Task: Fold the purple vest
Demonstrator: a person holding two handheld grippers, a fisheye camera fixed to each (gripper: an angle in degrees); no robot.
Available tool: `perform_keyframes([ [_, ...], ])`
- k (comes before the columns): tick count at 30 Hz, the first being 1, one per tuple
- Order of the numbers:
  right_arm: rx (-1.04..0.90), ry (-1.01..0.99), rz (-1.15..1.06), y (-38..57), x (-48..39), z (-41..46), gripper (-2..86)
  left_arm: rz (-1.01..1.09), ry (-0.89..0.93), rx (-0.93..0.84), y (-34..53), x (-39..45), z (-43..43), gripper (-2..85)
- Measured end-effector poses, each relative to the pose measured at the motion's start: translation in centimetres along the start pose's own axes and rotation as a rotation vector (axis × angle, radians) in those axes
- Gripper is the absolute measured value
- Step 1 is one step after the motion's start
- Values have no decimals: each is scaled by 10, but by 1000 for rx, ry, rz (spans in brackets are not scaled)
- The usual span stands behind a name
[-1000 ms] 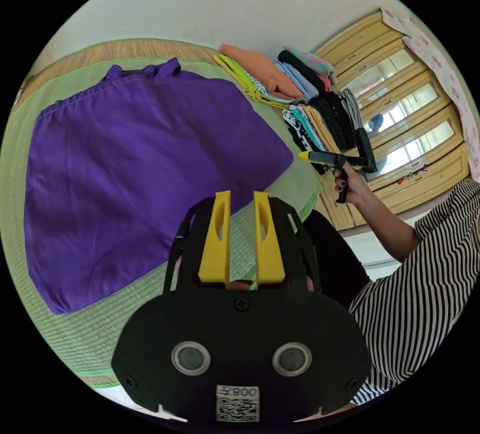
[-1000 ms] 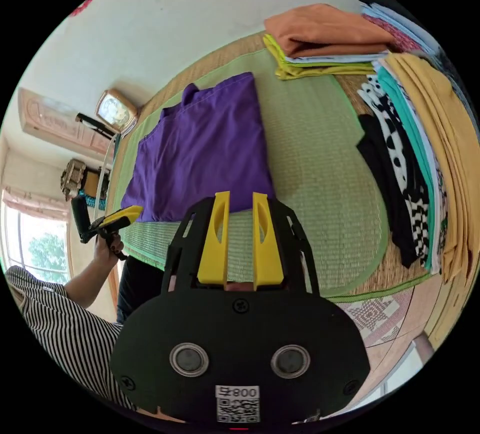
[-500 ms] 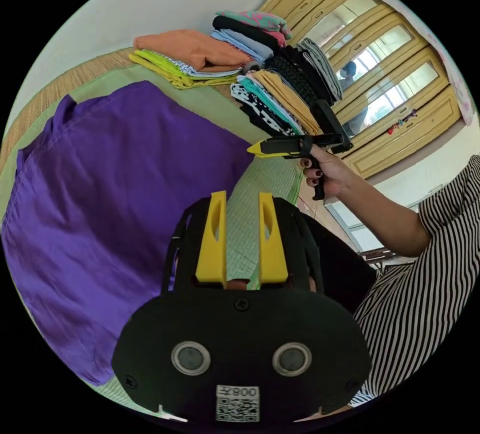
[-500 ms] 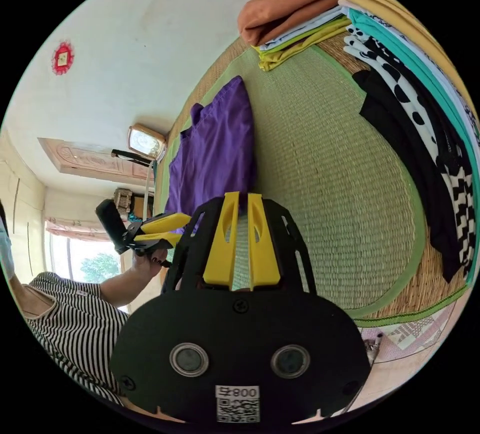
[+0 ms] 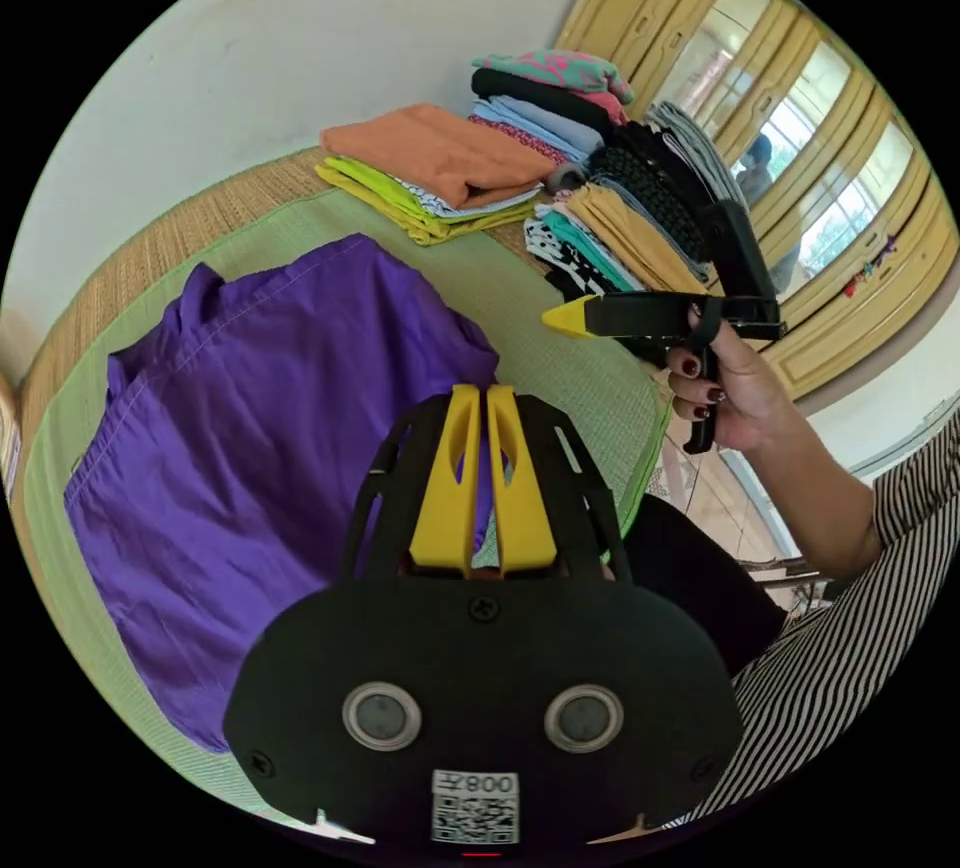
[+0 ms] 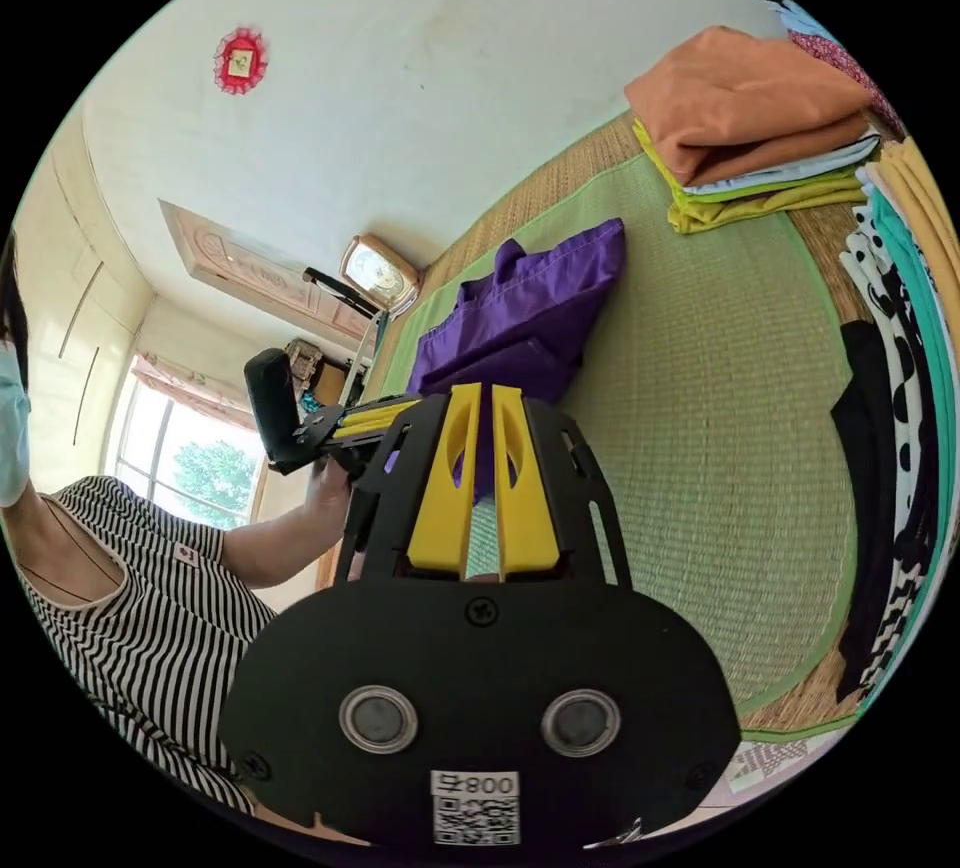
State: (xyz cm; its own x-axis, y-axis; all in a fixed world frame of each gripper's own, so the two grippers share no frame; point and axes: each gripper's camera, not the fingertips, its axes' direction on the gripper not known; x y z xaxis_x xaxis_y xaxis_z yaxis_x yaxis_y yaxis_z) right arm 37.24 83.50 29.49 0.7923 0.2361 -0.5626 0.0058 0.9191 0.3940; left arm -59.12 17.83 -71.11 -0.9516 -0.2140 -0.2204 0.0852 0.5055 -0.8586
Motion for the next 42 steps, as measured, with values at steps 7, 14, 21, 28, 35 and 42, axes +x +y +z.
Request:
perform_keyframes([
  [7, 19, -76, 134, -44, 68, 6, 90, -127, 98, 57, 29, -30, -16, 8],
  [14, -22, -117, 231, -111, 113, 47, 99, -102, 138, 45, 47, -37, -14, 7],
  [21, -77, -117, 300, -144, 136, 79, 77, -59, 163, 34, 69, -50, -15, 7],
  [28, -62, -109, 289, -147, 126, 85, 16, -65, 207, 81, 102, -80, -38, 7],
  [35, 8, -156, 114, -164, 25, 101, 6, -169, 249, 251, 165, -132, -104, 7],
  [42, -82, -150, -120, -183, -123, 203, 6, -389, 245, 466, 278, -210, -185, 5],
])
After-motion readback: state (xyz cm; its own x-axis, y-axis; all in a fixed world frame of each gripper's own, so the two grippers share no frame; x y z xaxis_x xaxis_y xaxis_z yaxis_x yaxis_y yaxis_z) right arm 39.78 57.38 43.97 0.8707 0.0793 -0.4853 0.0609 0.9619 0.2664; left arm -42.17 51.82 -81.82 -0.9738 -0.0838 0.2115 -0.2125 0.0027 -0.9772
